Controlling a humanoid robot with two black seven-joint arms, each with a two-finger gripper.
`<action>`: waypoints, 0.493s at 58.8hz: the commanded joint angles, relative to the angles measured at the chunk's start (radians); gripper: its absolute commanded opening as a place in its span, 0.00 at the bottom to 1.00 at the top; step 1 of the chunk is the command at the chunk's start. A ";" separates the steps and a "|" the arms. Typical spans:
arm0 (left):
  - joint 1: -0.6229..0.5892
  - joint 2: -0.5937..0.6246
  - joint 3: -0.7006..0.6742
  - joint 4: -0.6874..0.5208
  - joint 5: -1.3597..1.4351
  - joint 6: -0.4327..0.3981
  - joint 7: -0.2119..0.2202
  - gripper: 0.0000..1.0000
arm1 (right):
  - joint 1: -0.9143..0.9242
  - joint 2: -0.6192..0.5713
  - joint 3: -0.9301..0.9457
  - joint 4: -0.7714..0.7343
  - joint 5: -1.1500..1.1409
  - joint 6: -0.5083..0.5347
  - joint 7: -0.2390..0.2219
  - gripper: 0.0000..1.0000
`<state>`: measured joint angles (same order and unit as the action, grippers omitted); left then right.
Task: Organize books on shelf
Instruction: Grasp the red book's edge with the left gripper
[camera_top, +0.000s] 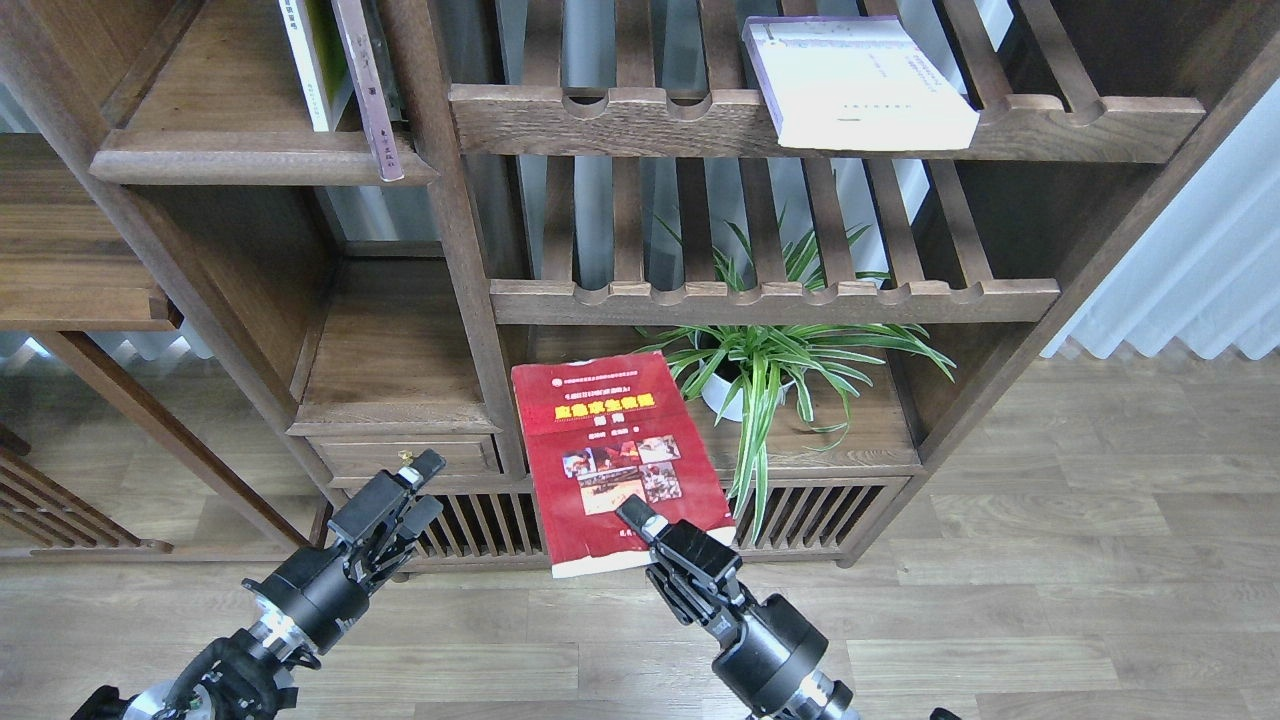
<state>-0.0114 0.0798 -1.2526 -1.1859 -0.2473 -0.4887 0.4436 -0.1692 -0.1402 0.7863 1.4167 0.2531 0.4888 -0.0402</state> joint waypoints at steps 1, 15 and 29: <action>-0.007 0.003 0.012 -0.020 -0.058 0.000 0.000 1.00 | -0.007 0.004 -0.004 -0.002 0.000 0.000 -0.018 0.10; -0.007 0.003 0.068 -0.024 -0.067 0.000 -0.005 1.00 | 0.000 0.004 -0.033 -0.005 -0.003 0.000 -0.046 0.10; -0.010 0.000 0.099 -0.035 -0.067 0.000 -0.006 1.00 | 0.037 0.005 -0.087 -0.007 -0.002 0.000 -0.052 0.10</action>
<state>-0.0198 0.0806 -1.1618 -1.2115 -0.3142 -0.4887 0.4374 -0.1520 -0.1355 0.7231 1.4112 0.2504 0.4888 -0.0905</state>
